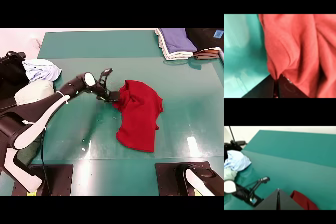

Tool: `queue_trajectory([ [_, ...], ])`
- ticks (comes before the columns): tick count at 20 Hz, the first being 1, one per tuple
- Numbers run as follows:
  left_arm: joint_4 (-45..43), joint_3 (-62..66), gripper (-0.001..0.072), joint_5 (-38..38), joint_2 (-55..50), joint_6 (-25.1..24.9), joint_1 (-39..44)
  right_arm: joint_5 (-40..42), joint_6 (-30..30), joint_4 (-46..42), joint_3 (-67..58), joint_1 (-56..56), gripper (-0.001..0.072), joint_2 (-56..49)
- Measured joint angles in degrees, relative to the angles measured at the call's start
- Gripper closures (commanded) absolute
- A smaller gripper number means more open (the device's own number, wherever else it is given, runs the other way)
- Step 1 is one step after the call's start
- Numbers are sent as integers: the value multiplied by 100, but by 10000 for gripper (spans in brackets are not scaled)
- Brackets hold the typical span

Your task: Fold the shirts.

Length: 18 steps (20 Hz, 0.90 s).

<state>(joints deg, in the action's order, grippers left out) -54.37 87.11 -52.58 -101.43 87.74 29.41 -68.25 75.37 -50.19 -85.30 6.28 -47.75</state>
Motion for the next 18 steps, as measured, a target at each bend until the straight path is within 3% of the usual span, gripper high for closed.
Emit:
queue_trajectory([
  [3,-160,533,678,-293,127,-26,-411,-890,55,-382,289,0,693,-179],
  [4,-234,673,678,-376,197,-39,-555,-1128,92,-520,553,0,641,-234],
  [6,-387,866,678,-544,308,-61,-837,-1423,184,-782,1370,0,157,-341],
  [10,-664,1016,678,-966,409,-74,-1211,-1126,304,-791,3392,-105,166,-791],
  [11,-734,1036,678,-1056,424,-79,-1250,-901,302,-627,3816,-199,222,-979],
  [16,-944,1071,678,-1233,450,-81,-1329,216,55,302,4736,-1049,244,-1971],
  [17,-964,1073,678,-1259,450,-81,-1333,385,22,435,4723,-1263,290,-2177],
  [18,-968,1073,678,-1261,450,-81,-1335,492,-9,492,4664,-1443,391,-2358],
])
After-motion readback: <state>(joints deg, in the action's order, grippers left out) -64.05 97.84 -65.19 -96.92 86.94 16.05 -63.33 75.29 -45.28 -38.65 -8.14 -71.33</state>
